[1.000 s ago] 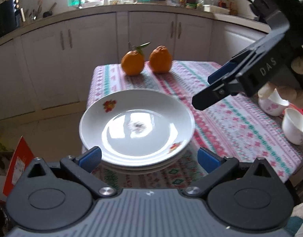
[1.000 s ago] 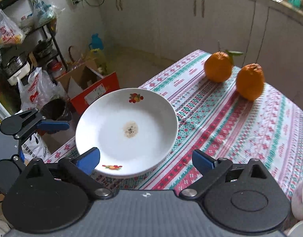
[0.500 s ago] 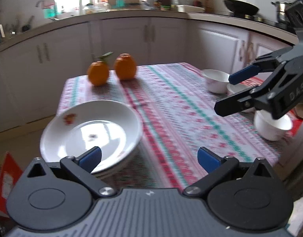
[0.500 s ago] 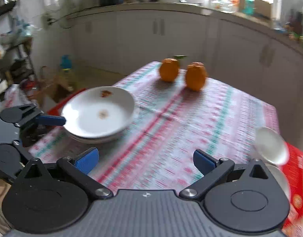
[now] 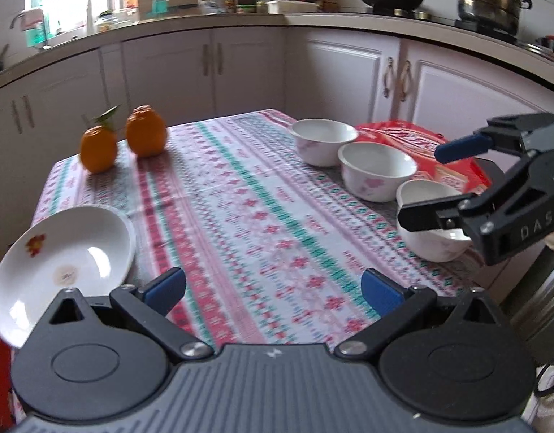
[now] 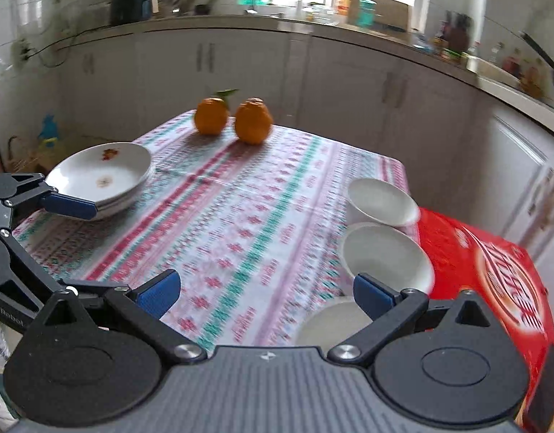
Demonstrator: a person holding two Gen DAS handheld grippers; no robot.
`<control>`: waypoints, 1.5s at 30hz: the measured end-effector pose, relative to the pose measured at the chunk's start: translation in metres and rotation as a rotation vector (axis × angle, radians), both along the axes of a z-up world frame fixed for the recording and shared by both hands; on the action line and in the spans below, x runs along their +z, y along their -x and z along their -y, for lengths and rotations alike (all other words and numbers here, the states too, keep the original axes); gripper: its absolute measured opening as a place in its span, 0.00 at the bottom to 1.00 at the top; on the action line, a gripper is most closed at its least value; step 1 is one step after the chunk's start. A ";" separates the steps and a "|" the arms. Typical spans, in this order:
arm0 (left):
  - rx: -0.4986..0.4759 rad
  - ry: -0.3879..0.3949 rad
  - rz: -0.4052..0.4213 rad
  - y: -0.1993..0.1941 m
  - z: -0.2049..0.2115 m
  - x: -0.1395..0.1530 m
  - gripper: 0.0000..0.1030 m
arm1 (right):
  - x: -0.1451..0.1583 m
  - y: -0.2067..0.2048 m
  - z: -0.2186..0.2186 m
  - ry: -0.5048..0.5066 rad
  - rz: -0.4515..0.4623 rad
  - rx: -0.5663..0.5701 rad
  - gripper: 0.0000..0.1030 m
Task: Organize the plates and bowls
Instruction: 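Reach the left tool to the white bowl beside the red box, then close the left tool on the white bowl's rim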
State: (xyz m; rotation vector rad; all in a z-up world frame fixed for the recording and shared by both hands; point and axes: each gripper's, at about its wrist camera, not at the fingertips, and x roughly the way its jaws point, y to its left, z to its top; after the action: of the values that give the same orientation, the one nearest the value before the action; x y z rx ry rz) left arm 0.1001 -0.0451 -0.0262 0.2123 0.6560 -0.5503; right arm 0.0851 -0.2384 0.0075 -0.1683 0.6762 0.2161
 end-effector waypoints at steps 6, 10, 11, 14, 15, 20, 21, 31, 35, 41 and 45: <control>-0.076 -0.012 -0.008 -0.006 0.035 0.001 1.00 | -0.011 0.023 0.037 -0.049 -0.008 -0.079 1.00; -0.128 -0.012 -0.029 -0.011 0.060 -0.001 1.00 | -0.020 0.035 0.053 -0.060 -0.017 -0.107 1.00; -0.142 -0.012 -0.032 -0.012 0.066 -0.002 1.00 | -0.022 0.039 0.057 -0.065 -0.018 -0.107 1.00; -0.173 -0.018 -0.039 -0.017 0.085 -0.004 1.00 | -0.030 0.046 0.067 -0.067 -0.027 -0.118 1.00; -0.182 -0.023 -0.040 -0.019 0.091 -0.005 0.99 | -0.033 0.046 0.070 -0.068 -0.032 -0.115 1.00; -0.232 -0.034 -0.063 -0.028 0.117 -0.010 0.99 | -0.052 0.044 0.079 -0.076 -0.064 -0.123 1.00; -0.246 -0.037 -0.064 -0.028 0.122 -0.010 0.99 | -0.055 0.042 0.081 -0.091 -0.071 -0.122 1.00; -0.377 -0.037 -0.151 -0.046 0.157 -0.018 0.85 | -0.066 0.032 0.086 -0.108 -0.084 -0.097 0.99; -0.406 -0.052 -0.181 -0.057 0.165 -0.020 0.80 | -0.068 0.031 0.086 -0.108 -0.087 -0.081 0.97; -0.437 -0.071 -0.231 -0.070 0.171 -0.023 0.72 | -0.070 0.029 0.082 -0.085 -0.085 -0.062 0.90; -0.463 -0.088 -0.231 -0.071 0.174 -0.021 0.68 | -0.069 0.030 0.082 -0.081 -0.079 -0.052 0.88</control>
State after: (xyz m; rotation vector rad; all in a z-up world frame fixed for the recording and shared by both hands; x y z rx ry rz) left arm 0.1710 -0.2193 -0.0473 0.3918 0.8629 -1.0021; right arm 0.0552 -0.3201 -0.0613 -0.0645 0.7484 0.2009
